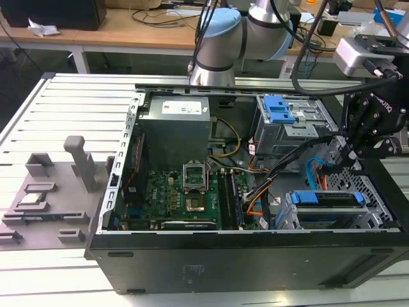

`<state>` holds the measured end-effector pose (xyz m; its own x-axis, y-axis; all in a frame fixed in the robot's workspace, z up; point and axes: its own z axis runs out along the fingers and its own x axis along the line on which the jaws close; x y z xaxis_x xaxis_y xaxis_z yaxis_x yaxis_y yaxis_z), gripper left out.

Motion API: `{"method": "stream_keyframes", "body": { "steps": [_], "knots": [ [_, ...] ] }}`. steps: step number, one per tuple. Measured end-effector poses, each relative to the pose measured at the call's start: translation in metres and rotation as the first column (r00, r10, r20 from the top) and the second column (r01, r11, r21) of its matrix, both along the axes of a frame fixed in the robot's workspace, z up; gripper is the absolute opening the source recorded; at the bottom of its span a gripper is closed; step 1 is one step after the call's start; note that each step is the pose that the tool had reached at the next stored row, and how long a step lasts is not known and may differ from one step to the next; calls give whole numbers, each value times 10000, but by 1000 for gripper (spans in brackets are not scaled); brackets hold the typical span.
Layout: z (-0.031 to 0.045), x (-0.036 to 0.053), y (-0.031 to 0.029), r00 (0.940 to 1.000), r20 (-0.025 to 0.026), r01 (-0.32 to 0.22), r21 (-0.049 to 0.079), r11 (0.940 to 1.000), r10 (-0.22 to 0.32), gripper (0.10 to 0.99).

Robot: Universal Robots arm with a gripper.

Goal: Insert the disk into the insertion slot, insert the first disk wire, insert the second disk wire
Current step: 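Insert the first disk wire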

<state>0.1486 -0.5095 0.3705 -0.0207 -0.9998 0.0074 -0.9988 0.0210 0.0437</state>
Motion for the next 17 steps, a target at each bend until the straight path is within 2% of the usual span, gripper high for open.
{"method": "stream_keyframes", "body": {
  "steps": [6, 9, 14, 17],
  "knots": [
    [-2, 0, 0, 10000, 0, 0, 1, 10000, 0, 114],
    [-3, 0, 0, 10000, 1, -1, 1, 10000, 1, 302],
    [-76, -4, 37, 10000, 1, -2, -124, 9999, 2, 302],
    [-114, -19, 61, 10000, 0, 0, -145, 9999, 0, 302]
  ]
}}
